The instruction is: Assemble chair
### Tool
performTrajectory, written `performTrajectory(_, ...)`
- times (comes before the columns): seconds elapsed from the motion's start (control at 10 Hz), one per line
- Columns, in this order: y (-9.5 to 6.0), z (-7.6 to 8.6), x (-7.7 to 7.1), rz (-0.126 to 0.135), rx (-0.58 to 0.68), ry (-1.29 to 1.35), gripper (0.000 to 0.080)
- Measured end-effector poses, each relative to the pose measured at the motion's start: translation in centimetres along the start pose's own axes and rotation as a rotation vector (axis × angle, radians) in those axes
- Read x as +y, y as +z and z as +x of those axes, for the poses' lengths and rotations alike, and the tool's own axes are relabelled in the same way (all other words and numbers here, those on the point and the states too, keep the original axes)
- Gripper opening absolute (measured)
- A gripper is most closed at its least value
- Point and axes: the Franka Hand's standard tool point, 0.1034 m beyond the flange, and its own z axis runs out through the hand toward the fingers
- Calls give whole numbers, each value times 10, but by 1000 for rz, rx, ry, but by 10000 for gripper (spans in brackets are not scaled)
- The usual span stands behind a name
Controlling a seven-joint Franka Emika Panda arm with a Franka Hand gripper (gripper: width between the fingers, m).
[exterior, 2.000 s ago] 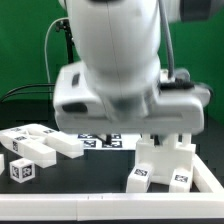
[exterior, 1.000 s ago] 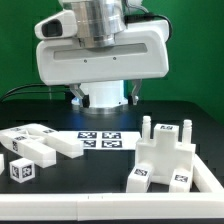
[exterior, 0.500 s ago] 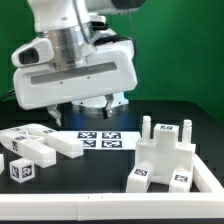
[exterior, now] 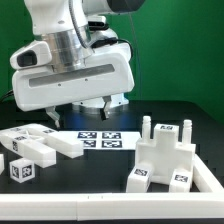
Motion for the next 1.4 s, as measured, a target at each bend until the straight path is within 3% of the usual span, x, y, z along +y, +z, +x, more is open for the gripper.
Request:
performTrajectory(0.1, 5, -7, 13, 0, -7, -82, 649)
performTrajectory(0.3, 7, -17, 29, -62, 49, -131, 649)
performTrajectory(0.4, -2, -20, 39, -90, 114, -112, 649)
performTrajectory(0.7, 0, -23, 40, -96, 108, -151, 649)
performTrajectory(1.0, 10, -43, 64, -113, 83, -415, 649)
performTrajectory(1.1, 19, -56, 74, -103, 69, -466, 649)
performTrajectory(1.4, 18, -57, 78, -103, 68, -452, 649)
